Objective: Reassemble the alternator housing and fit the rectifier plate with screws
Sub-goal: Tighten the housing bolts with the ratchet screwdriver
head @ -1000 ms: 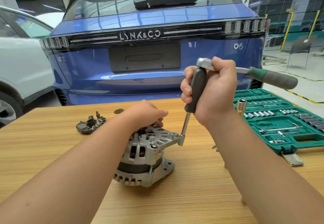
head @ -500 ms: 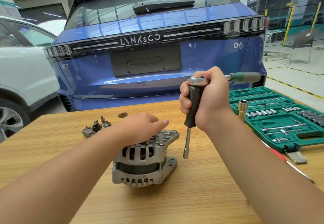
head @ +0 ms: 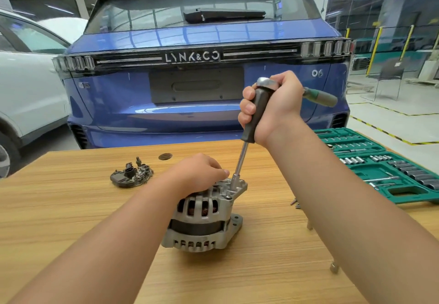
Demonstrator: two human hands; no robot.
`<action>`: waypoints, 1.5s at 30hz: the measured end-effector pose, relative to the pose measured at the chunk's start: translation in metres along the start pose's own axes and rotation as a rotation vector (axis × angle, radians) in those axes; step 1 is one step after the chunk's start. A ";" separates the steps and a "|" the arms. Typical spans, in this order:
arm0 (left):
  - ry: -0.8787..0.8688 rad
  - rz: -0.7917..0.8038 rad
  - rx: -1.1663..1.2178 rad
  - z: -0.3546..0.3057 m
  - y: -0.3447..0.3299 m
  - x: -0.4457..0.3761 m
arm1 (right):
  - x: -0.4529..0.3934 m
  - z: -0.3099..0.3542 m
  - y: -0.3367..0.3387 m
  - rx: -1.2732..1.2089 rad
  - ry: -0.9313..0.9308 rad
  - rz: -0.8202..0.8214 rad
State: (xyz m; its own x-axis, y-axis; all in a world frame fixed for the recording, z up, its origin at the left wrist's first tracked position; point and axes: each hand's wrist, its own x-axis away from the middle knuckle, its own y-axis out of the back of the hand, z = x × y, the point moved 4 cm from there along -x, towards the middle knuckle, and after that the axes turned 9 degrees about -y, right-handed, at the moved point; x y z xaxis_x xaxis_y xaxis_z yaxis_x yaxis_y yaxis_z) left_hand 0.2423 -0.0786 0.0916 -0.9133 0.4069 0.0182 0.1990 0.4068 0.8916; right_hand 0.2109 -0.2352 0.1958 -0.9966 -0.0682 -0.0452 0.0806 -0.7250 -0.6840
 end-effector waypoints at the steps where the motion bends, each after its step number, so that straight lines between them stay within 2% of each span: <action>1: 0.000 -0.001 0.002 0.000 0.000 0.000 | -0.002 -0.002 -0.001 0.010 -0.008 -0.007; 8: -0.004 -0.011 -0.013 -0.002 0.000 0.000 | -0.012 -0.018 0.001 -0.027 -0.087 -0.012; 18: 0.012 -0.005 0.025 -0.005 0.002 0.004 | -0.017 -0.019 -0.002 -0.021 -0.121 0.114; 26: -0.003 0.019 0.081 -0.009 0.005 0.009 | -0.017 -0.028 -0.003 -0.017 -0.153 0.153; 29: -0.034 0.008 0.063 -0.012 0.006 0.011 | -0.013 -0.030 -0.004 0.016 -0.045 0.170; 32: -0.071 -0.029 0.079 -0.012 0.008 0.014 | -0.006 -0.025 0.000 0.071 0.235 0.160; 35: -0.068 -0.051 0.119 -0.012 0.009 0.015 | 0.006 -0.017 0.000 0.296 0.548 0.130; 37: -0.065 -0.054 0.195 -0.015 0.011 0.016 | 0.012 -0.016 -0.003 0.480 0.694 0.091; 40: -0.129 -0.066 0.353 -0.019 0.016 0.024 | 0.012 -0.022 -0.004 0.496 0.644 0.143; 43: -0.218 -0.038 0.316 -0.024 0.018 0.035 | 0.012 -0.028 -0.008 0.326 0.509 0.358; 45: -0.250 -0.015 0.310 -0.025 0.021 0.040 | 0.012 -0.030 -0.011 0.247 0.442 0.434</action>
State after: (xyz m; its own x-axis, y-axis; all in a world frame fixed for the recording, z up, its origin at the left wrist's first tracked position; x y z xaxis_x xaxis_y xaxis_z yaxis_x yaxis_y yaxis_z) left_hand 0.2012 -0.0745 0.1229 -0.8098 0.5699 -0.1392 0.3189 0.6268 0.7110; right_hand 0.1976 -0.2071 0.1809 -0.7808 -0.1401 -0.6089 0.4243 -0.8342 -0.3522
